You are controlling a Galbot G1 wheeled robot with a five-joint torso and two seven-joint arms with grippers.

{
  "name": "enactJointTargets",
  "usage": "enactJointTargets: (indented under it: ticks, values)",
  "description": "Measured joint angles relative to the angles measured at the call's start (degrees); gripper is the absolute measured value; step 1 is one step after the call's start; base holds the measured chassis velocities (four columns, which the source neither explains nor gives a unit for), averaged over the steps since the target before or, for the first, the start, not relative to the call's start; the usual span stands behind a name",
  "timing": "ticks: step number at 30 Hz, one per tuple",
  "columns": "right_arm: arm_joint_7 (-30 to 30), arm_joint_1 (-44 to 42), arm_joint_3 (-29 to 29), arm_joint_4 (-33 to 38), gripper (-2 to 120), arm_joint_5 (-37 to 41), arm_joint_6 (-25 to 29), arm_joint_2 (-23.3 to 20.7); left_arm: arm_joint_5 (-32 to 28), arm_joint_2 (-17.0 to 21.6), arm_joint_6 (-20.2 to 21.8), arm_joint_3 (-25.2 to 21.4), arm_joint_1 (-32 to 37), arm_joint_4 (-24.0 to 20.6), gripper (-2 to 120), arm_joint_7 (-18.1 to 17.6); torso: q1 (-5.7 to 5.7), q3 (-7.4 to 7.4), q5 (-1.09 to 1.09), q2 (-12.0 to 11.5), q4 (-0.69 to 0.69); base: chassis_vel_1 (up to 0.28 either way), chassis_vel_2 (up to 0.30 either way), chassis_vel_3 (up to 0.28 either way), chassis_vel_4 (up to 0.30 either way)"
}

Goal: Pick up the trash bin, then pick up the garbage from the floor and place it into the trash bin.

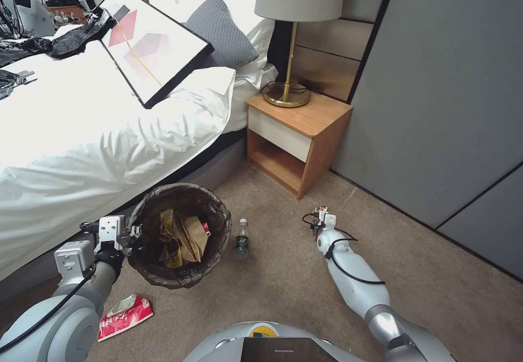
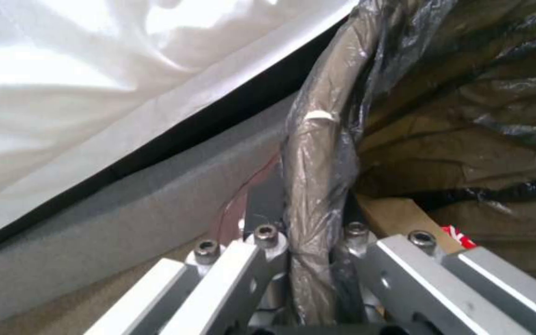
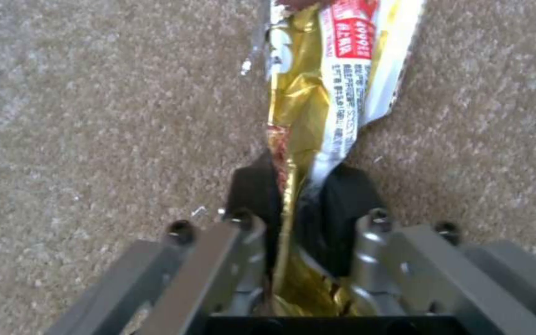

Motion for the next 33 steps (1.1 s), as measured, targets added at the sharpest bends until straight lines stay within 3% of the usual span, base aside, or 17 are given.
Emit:
enactJointTargets:
  ticks: [3,9,13,16,17,20,21,24,26,27,29,33]
  values:
    - [0.06,-0.19,0.19,0.33,0,-0.01,0.04,-0.02,0.04,0.0,0.02,0.11,-0.05,0.0,2,0.0,0.0,0.01,0.0,0.0,-0.02,0.0,0.0,0.0,0.0]
    - [0.53,-1.78,0.88,3.18,0,-0.87,0.02,-0.39,0.07,-0.02,0.09,0.27,-0.06,0.0,2,0.0,0.0,0.01,0.01,0.0,-0.02,0.0,0.0,0.0,0.0]
    - [0.8,-4.99,2.81,10.68,0,-5.43,0.11,-1.72,0.07,0.22,0.17,0.27,0.05,0.0,2,0.0,0.0,0.01,0.01,0.0,-0.02,0.0,0.0,0.0,0.0]
    - [0.07,-9.29,4.29,24.17,0,-5.99,-0.84,-4.37,0.11,0.41,0.31,0.58,0.38,0.0,2,0.0,0.0,0.0,0.0,0.0,-0.02,0.0,0.0,0.0,0.0]
    - [0.07,-9.29,4.29,24.17,0,-5.99,-0.84,-4.37,0.11,0.41,0.31,0.58,0.38,0.0,2,0.0,0.0,0.0,0.0,0.0,-0.02,0.0,0.0,0.0,0.0]
    - [-0.81,-12.84,5.26,36.39,0,-4.37,-2.18,-7.72,0.29,0.55,0.51,1.0,0.59,0.0,2,-0.02,0.0,0.0,0.0,0.0,-0.02,0.0,0.0,0.0,0.0]
    - [-0.81,-12.84,5.26,36.39,0,-4.37,-2.18,-7.72,0.29,0.55,0.51,1.0,0.59,0.0,2,-0.02,0.0,0.0,0.0,0.0,-0.02,0.0,0.0,0.0,0.0]
    - [-2.1,-15.32,5.44,48.79,0,-0.79,-4.03,-12.97,0.95,0.62,0.51,1.84,0.77,0.0,2,-0.03,0.0,0.0,0.0,0.0,-0.02,0.0,0.0,0.0,0.0]
    - [-2.41,-15.64,5.44,50.69,0,-0.07,-4.39,-13.84,1.03,0.61,0.51,2.02,0.8,0.0,2,-0.03,0.0,0.0,-0.01,0.0,-0.02,0.0,0.0,0.0,0.0]
    - [-3.45,-16.45,5.4,55.98,0,2.0,-5.37,-16.66,1.04,0.57,0.51,2.35,0.84,0.0,2,-0.15,0.0,0.0,-0.01,0.0,-0.02,0.0,0.0,0.0,0.0]
    - [-3.95,-16.76,5.31,58.04,0,2.84,-5.74,-17.81,1.04,0.55,0.51,2.45,0.84,0.0,2,-0.23,0.0,0.0,-0.01,0.0,-0.02,0.0,0.0,0.0,0.0]
    - [-5.89,-16.76,4.21,69.0,0,8.04,-7.58,-22.48,0.83,1.4,0.49,2.47,0.08,0.0,2,-0.48,0.0,0.0,-0.01,0.0,-0.01,0.0,0.0,0.0,0.0]
